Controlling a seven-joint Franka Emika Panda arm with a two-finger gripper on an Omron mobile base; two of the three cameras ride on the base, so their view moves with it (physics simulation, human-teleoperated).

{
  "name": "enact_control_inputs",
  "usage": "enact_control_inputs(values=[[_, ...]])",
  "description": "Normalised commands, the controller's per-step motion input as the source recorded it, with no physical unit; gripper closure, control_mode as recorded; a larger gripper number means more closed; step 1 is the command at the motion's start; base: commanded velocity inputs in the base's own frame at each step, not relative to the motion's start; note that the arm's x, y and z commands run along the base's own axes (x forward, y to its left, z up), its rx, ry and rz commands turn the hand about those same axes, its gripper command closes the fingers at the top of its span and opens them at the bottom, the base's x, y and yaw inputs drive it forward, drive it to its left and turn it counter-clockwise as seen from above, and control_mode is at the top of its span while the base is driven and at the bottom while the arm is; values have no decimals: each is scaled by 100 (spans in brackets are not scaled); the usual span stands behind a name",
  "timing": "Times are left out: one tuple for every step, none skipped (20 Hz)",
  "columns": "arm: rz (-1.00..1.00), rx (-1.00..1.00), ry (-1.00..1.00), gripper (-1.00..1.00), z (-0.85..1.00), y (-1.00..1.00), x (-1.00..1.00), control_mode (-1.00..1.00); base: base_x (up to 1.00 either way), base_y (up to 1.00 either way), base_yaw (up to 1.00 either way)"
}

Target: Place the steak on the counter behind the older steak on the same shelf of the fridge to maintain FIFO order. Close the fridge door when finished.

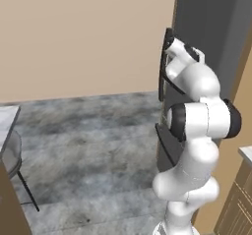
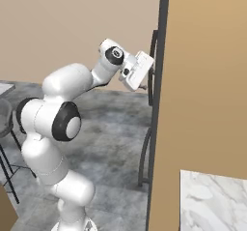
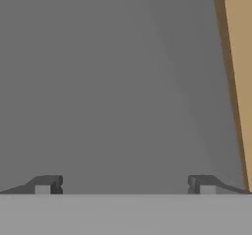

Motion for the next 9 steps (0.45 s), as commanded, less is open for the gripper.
enact_control_inputs(values=[[-26,0,-34,-100,-99,-60,-100,-100,0,0,0],[-26,0,-34,-100,-100,-56,-100,-100,0,0,0],[-26,0,-31,-100,-100,-45,-100,-100,0,0,0],[-26,0,-31,-100,-100,-37,-100,-100,0,0,0],[-25,0,-31,-100,-100,-19,-100,-100,0,0,0],[-23,0,-29,-100,-95,-13,-100,-100,0,0,0],[-21,0,-29,-100,-90,0,-100,-100,0,0,0],[-19,0,-27,-100,-84,0,-100,-100,0,0,0],[-19,0,-25,-100,-77,0,-100,-100,0,0,0]])
